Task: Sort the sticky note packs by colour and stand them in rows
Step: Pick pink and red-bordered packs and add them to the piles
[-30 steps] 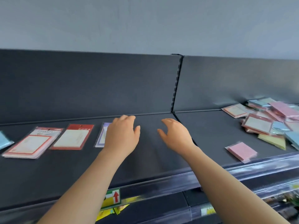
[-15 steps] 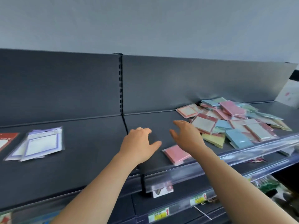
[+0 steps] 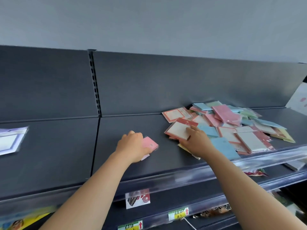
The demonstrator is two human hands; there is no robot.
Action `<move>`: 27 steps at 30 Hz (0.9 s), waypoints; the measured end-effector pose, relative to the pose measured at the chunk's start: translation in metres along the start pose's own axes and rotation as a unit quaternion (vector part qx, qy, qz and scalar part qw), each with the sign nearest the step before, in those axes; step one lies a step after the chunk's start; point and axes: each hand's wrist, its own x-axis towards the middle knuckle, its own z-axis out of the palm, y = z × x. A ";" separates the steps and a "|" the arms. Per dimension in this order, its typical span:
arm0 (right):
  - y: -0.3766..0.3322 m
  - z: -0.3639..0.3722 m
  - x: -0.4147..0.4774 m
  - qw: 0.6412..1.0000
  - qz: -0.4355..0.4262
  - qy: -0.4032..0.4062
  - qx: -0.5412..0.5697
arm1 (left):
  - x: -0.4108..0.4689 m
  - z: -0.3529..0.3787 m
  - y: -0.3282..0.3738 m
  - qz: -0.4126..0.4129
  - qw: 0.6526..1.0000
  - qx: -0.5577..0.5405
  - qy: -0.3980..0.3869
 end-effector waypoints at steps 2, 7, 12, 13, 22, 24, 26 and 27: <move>0.001 0.002 0.003 0.999 -0.045 -0.028 0.004 | 0.007 0.001 0.003 -0.018 1.000 -0.013 0.015; 0.000 0.002 0.009 0.998 -0.055 -0.030 0.010 | 0.016 0.003 0.001 -0.073 0.992 -0.090 0.057; -0.007 0.004 0.014 0.995 -0.072 -0.061 -0.014 | 0.018 0.005 -0.004 -0.090 0.985 -0.130 0.065; -0.010 0.004 0.014 0.995 -0.079 -0.066 -0.006 | 0.017 0.005 -0.005 -0.087 0.986 -0.126 0.072; -0.044 0.003 0.006 0.983 -0.127 -0.106 0.083 | 0.007 -0.003 -0.017 -0.111 0.938 -0.295 0.147; -0.054 0.005 0.004 0.979 -0.135 -0.118 0.099 | 0.007 -0.003 -0.021 -0.125 0.924 -0.333 0.140; -0.064 0.006 0.002 0.975 -0.134 -0.119 0.133 | 0.006 -0.003 -0.025 -0.146 0.906 -0.373 0.136; -0.068 0.007 0.001 0.973 -0.135 -0.119 0.143 | 0.005 -0.002 -0.026 -0.153 0.898 -0.391 0.134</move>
